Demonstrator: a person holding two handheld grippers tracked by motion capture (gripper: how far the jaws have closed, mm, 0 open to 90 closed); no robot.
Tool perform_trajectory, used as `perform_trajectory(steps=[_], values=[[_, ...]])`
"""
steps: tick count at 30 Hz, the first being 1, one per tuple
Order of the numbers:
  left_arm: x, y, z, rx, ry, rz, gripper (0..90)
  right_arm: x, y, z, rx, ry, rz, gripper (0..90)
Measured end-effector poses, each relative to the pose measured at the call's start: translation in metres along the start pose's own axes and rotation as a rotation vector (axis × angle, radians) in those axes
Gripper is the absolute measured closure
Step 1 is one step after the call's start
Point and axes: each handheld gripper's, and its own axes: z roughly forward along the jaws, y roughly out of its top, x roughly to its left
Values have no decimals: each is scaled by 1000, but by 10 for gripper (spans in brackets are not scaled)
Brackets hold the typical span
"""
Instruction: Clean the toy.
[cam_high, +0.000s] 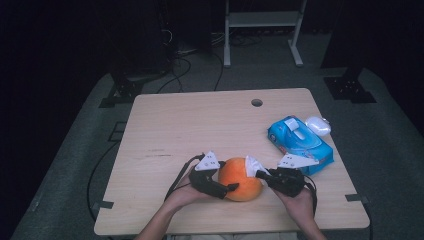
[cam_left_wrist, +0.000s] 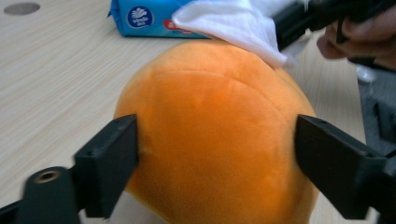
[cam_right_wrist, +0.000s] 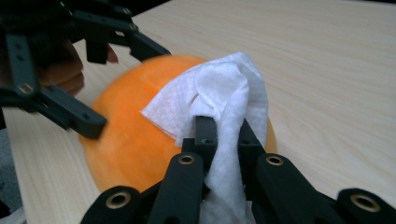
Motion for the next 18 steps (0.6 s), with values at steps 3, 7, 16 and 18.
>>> perform_trajectory(steps=[3, 7, 16, 18], values=[[-8, 4, 3, 8, 5, 36, 204, 13, 5, -1, -29, 22, -50, 832], [-7, 6, 0, 10, -27, 49, 187, 22, 9, -1, -15, 22, -115, 833], [9, -5, 1, 2, -80, -5, 186, 3, 5, -2, -13, 14, -46, 834], [3, -4, 3, 17, -64, 17, 237, 9, 7, -2, -8, -1, -76, 834]])
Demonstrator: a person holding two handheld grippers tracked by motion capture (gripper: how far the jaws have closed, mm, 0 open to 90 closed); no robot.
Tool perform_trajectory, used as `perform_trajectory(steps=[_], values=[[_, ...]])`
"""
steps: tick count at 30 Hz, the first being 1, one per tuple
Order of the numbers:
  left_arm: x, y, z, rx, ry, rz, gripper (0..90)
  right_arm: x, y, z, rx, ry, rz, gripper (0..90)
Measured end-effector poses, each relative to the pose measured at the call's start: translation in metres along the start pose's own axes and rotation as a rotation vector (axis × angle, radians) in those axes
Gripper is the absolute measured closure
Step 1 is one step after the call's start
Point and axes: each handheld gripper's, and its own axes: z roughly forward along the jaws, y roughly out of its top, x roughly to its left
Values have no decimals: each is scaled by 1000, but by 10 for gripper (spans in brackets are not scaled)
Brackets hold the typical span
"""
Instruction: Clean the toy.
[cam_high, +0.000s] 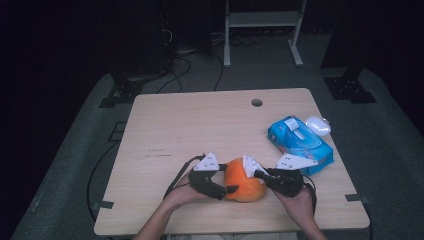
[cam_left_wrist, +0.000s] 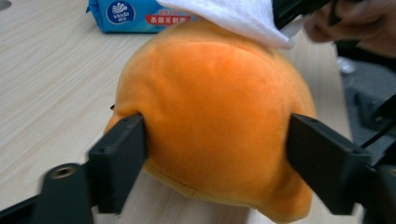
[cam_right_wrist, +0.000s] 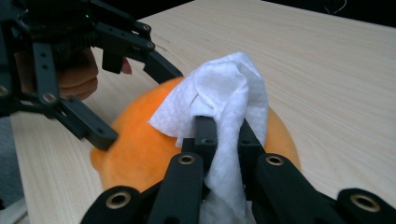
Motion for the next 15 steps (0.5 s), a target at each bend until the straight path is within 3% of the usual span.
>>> perform_trajectory(steps=[3, 5, 7, 8, 11, 15], values=[[-6, 4, 2, 22, 6, 44, 283, 13, 6, 0, -22, 18, -37, 833], [-5, 3, 2, 26, 3, 44, 280, 20, 9, 1, -10, 13, -82, 834], [0, 0, 2, 4, -1, -2, 227, 17, 8, 1, -1, 8, -82, 834], [1, -1, 3, -1, 2, -20, 187, 11, 7, 0, 6, 9, -46, 834], [7, -4, 9, -1, 2, -106, 95, -4, 2, -3, 5, -8, 5, 835], [7, -7, 14, 14, -16, -136, 103, -1, 3, -2, 17, -23, -19, 833]])
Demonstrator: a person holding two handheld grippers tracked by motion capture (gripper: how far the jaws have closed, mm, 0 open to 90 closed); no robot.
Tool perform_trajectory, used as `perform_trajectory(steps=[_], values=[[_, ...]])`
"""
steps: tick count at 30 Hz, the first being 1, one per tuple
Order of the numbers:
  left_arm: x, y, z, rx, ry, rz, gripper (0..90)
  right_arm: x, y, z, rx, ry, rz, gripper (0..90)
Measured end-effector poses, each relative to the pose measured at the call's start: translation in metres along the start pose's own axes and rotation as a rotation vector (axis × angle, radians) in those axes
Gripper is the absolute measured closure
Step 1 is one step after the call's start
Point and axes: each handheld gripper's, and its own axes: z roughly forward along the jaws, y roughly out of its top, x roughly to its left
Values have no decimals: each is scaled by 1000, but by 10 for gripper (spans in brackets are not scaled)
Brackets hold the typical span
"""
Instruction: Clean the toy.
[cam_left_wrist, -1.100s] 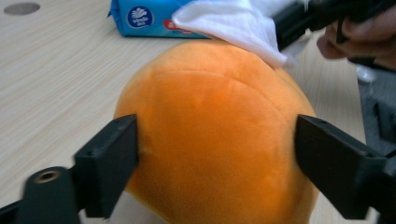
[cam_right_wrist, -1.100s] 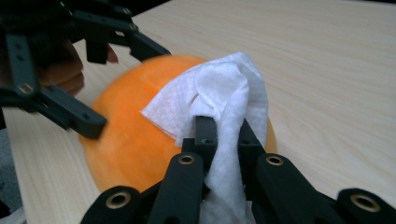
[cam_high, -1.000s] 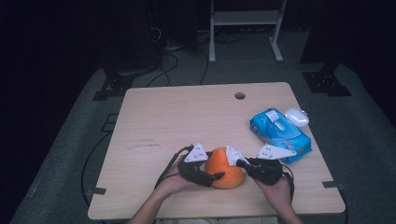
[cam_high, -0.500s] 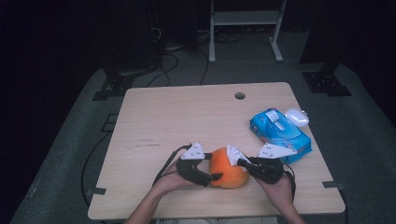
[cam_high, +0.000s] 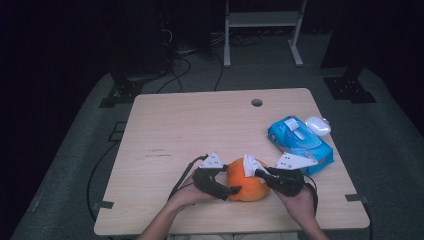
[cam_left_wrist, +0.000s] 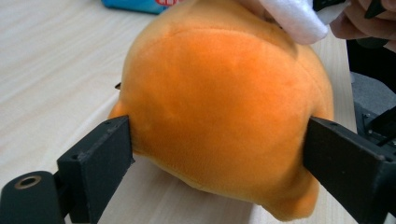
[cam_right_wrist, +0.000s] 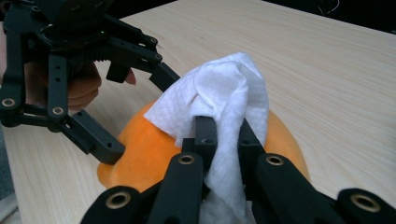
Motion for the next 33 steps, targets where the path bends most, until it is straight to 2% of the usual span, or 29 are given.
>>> perform_trajectory(steps=[2, 5, 7, 9, 12, 13, 14, 15, 17, 18, 20, 22, 24, 25, 27, 29, 31, 33], values=[[-1, -1, -2, -27, -14, 1, 223, -2, -1, 2, 1, 4, 11, 834], [-6, 5, -5, -47, 0, 33, 318, -7, -2, 1, -9, 6, 37, 834], [-10, 8, -5, -50, 11, 48, 325, -4, 0, -2, -17, -2, 31, 835], [-15, 10, -2, -45, 22, 69, 326, 4, 3, -4, -24, 10, 7, 835], [-21, 11, 1, -43, 18, 94, 326, 23, 9, 0, -18, 75, -51, 835], [-23, 11, 2, -38, 28, 107, 325, 30, 11, 4, 2, 76, -87, 836], [-23, 11, 2, -41, 31, 110, 324, 33, 12, 6, 16, 53, -120, 836], [-22, 11, 1, -51, 26, 102, 320, 31, 13, 5, 20, 41, -129, 837], [-19, 9, 1, -56, 25, 91, 278, 22, 13, 0, 9, 20, -95, 837], [-18, 8, 2, -60, 26, 78, 235, 15, 12, -5, 2, -11, -83, 837], [-15, 7, 5, -59, 29, 41, 155, 4, 9, -11, 6, -43, -56, 836], [-14, 6, 9, -55, 26, 21, 106, -4, 3, -12, 14, -42, -18, 836], [-16, 6, 11, -57, 34, 23, 137, -8, 0, -10, 12, -30, 5, 836], [-17, 6, 10, -64, 38, 38, 209, -7, 1, -10, 13, -33, 8, 836], [-20, 7, 10, -62, 45, 61, 274, -2, 3, -9, 7, -24, -4, 836], [-23, 8, 11, -52, 50, 79, 285, 10, 6, -6, -3, 19, -22, 835], [-23, 7, 12, -28, 53, 98, 288, 21, 8, 1, 14, 53, -57, 835], [-23, 5, 11, -20, 56, 92, 292, 24, 10, 3, 32, 44, -83, 836]])
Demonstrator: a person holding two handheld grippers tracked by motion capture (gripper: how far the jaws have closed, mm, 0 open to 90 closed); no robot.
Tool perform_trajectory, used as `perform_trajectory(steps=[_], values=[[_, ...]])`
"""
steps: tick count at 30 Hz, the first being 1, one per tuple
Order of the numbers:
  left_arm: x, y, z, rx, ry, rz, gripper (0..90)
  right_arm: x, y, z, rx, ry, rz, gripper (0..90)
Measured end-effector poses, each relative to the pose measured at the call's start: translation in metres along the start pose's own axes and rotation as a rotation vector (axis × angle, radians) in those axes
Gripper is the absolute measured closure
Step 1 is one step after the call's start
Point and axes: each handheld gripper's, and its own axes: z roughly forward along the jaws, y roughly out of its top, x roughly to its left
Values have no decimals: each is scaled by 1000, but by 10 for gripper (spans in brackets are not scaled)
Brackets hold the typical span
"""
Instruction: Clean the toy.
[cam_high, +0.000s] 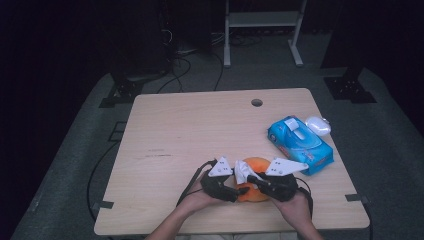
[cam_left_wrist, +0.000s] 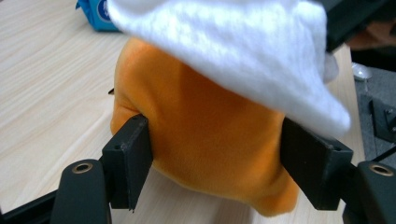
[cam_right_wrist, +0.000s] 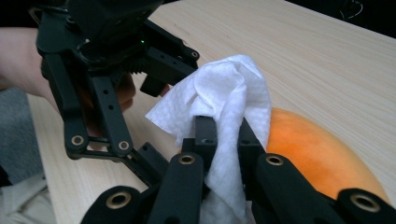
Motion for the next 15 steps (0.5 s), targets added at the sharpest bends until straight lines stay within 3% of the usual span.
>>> perform_trajectory(steps=[2, 4, 7, 9, 10, 11, 13, 15], values=[[1, -2, -1, 20, 2, 3, 297, -8, -1, -4, -8, -14, 28, 836], [4, -5, -3, 24, -9, 3, 295, -25, -8, -11, -6, -79, 64, 836], [5, 2, -9, -41, -8, 1, 265, -48, -23, -20, -27, -81, 184, 836], [3, 8, -10, -97, 2, 4, 208, -47, -23, -21, -31, -75, 180, 836], [2, 9, -10, -110, -2, 8, 203, -42, -20, -18, -46, -32, 176, 836], [2, 9, -8, -110, -1, 15, 203, -35, -18, -14, -46, 0, 154, 836], [0, 5, -4, -58, 24, 56, 220, -23, -13, -7, -33, 24, 109, 834], [4, 1, -6, -52, 20, 46, 262, -21, -10, -5, -23, 18, 96, 836]])
